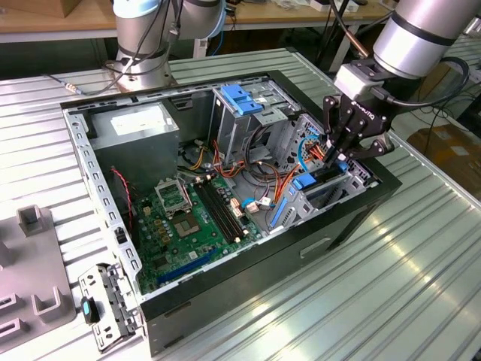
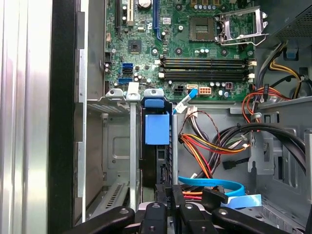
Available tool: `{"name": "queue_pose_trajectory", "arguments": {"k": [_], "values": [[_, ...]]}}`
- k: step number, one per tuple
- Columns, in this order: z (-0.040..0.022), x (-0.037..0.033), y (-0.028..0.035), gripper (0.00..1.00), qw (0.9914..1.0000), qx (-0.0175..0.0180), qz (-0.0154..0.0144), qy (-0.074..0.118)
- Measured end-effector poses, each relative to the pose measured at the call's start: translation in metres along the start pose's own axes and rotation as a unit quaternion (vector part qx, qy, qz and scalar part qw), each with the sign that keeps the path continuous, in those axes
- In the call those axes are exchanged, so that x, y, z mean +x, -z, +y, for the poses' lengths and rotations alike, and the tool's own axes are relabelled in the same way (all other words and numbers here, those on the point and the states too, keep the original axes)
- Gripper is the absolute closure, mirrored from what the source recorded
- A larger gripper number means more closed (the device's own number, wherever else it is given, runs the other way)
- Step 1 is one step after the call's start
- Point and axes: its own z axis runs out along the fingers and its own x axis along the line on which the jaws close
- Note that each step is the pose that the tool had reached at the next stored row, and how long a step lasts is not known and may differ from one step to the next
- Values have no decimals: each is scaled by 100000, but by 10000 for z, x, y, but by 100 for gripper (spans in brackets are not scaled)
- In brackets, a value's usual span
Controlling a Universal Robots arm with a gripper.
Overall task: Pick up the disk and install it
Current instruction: 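Insert the first disk wire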
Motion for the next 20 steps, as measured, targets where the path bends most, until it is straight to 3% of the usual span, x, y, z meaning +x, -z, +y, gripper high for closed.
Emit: {"name": "queue_pose_trajectory", "arguments": {"k": [6,11,15,20], "values": [[-13,-1,30,84,100000,46,8,-3],[-9,0,30,84,99997,715,2,6],[51,8,27,84,99995,1024,3,59],[89,10,30,84,99974,2292,-20,158]]}}
